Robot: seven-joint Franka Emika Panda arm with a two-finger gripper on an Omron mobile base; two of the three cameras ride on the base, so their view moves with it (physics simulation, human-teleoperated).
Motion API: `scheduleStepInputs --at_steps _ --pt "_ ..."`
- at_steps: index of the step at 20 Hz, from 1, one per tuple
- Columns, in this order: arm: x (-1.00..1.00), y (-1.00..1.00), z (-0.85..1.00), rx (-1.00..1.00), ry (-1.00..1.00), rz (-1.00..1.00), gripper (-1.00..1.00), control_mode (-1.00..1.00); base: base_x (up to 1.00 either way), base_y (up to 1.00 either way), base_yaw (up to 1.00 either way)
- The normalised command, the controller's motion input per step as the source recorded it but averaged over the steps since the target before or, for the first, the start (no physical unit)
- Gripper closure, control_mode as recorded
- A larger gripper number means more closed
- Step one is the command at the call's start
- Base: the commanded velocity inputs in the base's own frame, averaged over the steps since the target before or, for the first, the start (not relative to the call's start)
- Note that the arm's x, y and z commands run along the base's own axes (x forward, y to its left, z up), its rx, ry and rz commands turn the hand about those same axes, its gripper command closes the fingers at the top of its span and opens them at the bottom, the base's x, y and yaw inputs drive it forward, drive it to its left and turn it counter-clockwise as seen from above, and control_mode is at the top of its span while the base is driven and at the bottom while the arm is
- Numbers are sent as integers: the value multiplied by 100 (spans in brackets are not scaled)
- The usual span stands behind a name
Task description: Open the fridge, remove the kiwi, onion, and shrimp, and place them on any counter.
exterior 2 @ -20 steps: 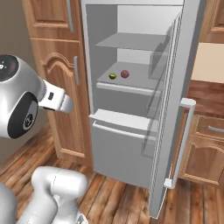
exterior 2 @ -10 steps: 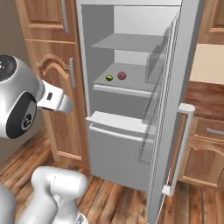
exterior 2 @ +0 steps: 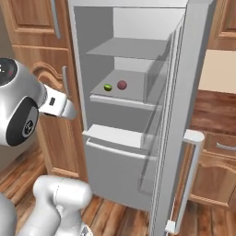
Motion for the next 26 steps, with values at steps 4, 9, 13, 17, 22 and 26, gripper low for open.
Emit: scheduleStepInputs --at_steps 4,9,13,17,22,26 --pt "0 0 0 0 0 0 -100 100 58 -14 -1" --pt "0 0 0 0 0 0 -100 100 59 -16 0" --pt "0 0 0 0 0 0 -100 100 55 -17 0" --pt "0 0 0 0 0 0 -100 100 53 -16 0" --pt "0 0 0 0 0 0 -100 100 55 -15 0" --pt "0 0 0 0 0 0 -100 100 48 -15 0"
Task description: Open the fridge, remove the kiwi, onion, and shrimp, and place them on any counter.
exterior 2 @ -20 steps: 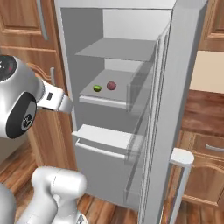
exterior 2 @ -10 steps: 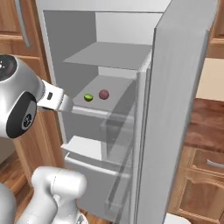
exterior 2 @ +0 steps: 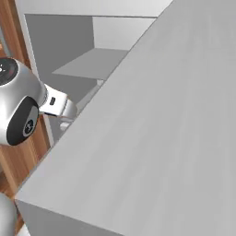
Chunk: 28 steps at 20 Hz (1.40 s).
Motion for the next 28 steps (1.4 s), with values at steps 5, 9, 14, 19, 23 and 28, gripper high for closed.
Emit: scheduleStepInputs --at_steps 5,9,14,19,23,28 --pt "0 0 0 0 0 0 -100 100 46 -11 0" --pt "0 0 0 0 0 0 -100 100 37 -1 -1" --pt "0 0 0 0 0 0 -100 100 40 0 0" --pt "0 0 0 0 0 0 -100 100 43 0 0" --pt "0 0 0 0 0 0 -100 100 50 0 0" --pt "30 2 -34 0 -3 0 -100 -100 0 0 0"
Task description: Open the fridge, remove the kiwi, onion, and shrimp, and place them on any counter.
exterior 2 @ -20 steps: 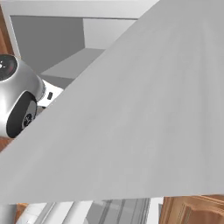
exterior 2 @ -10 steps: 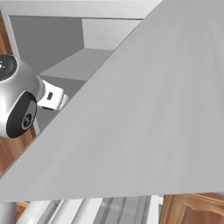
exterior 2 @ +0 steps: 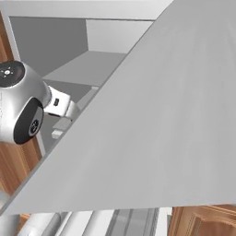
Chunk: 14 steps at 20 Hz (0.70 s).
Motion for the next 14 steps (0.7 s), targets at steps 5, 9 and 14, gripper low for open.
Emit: scheduleStepInputs --at_steps 5,9,14 --pt "12 10 -45 0 0 0 -100 -100 0 0 0" --pt "3 18 -52 0 1 4 -100 -100 0 0 0" --pt "3 15 -51 0 0 5 -100 -100 0 0 0"
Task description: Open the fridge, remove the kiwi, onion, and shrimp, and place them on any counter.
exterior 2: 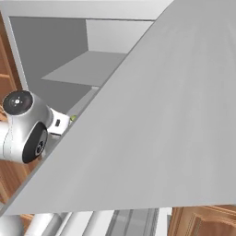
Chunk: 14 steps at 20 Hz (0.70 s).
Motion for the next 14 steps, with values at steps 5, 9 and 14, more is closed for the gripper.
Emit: scheduleStepInputs --at_steps 5,9,14 --pt "18 11 -37 0 2 1 -100 -100 0 0 0" --pt "34 16 -25 0 3 0 -100 -100 0 0 0" --pt "34 18 -24 0 3 0 -100 -100 0 0 0"
